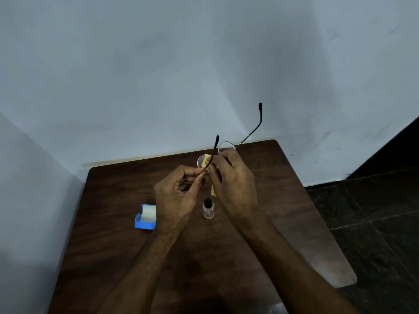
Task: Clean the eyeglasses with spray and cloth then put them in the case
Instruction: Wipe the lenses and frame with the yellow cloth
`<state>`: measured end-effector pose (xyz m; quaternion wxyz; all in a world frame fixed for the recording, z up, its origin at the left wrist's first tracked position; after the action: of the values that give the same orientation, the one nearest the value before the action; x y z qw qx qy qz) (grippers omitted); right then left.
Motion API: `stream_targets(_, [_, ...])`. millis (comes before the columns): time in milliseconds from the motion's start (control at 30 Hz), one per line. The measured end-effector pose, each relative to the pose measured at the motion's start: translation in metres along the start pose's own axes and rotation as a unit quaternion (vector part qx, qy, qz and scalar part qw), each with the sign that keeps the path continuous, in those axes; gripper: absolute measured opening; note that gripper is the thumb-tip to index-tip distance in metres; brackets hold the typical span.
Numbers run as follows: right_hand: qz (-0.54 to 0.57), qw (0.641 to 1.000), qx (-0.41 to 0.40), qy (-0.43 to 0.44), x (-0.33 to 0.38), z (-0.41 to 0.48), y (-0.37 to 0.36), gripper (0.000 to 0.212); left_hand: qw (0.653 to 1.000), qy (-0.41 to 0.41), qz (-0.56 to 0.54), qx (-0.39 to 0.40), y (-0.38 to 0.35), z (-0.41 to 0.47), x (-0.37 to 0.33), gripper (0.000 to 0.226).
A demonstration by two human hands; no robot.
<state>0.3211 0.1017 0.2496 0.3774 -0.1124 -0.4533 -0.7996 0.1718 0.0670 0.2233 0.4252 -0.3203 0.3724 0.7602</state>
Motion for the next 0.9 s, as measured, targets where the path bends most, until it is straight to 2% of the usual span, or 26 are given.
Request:
stream_targets(167, [0.049,0.996,0.07,0.011,0.001,-0.004,-0.006,0.013,1.0,0.002,0.01,0.003,0.006,0.0,0.007,0.021])
stream_targets(333, [-0.004,0.999,0.031,-0.004,0.0,0.0,-0.007,0.01,1.0,0.011,-0.004,0.004,0.001,-0.004,0.006,0.023])
stream_targets(500, [0.075,0.992,0.102,0.024,0.001,-0.001,-0.013,0.012,1.0,-0.004,0.017,0.012,0.003,-0.007,0.011,0.019])
stream_targets(567, [0.056,0.992,0.11,0.035,-0.003,0.0,-0.01,0.008,1.0,0.0,0.023,0.012,0.006,-0.011,0.016,0.02])
stream_targets(700, [0.02,0.997,0.068,0.002,-0.009,-0.003,-0.013,0.011,1.0,0.005,0.016,0.005,0.003,-0.012,0.015,0.018])
stream_targets(800, [0.101,0.994,0.051,-0.002,-0.007,-0.014,-0.013,0.012,0.999,0.017,0.011,-0.028,0.009,-0.008,0.012,0.018])
stream_targets(900, [0.124,0.99,-0.044,-0.056,-0.023,-0.019,-0.001,0.016,0.999,0.035,-0.012,-0.038,0.013,-0.006,0.015,0.013])
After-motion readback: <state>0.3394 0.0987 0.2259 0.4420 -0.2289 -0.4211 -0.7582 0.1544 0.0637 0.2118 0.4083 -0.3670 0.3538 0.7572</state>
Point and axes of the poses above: each hand's wrist, its own z-axis towards the middle knuckle, its own y-axis out of the back of the hand, x = y × z, the point moved 7 cm from there along z, towards the middle knuckle, and after that the axes turned 5 degrees about x, right-handed, at the moved point
